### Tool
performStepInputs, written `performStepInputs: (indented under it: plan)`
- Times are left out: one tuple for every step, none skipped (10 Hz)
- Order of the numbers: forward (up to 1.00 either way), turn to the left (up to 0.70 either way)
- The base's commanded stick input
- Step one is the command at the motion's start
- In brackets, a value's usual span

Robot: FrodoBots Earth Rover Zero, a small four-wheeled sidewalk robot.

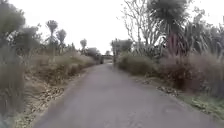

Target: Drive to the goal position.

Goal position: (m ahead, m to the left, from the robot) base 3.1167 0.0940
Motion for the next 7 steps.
performStepInputs:
  plan:
    - [1.0, 0.0]
    - [1.0, 0.0]
    - [1.0, 0.0]
    - [1.0, 0.0]
    - [1.0, 0.0]
    - [1.0, 0.0]
    - [1.0, 0.0]
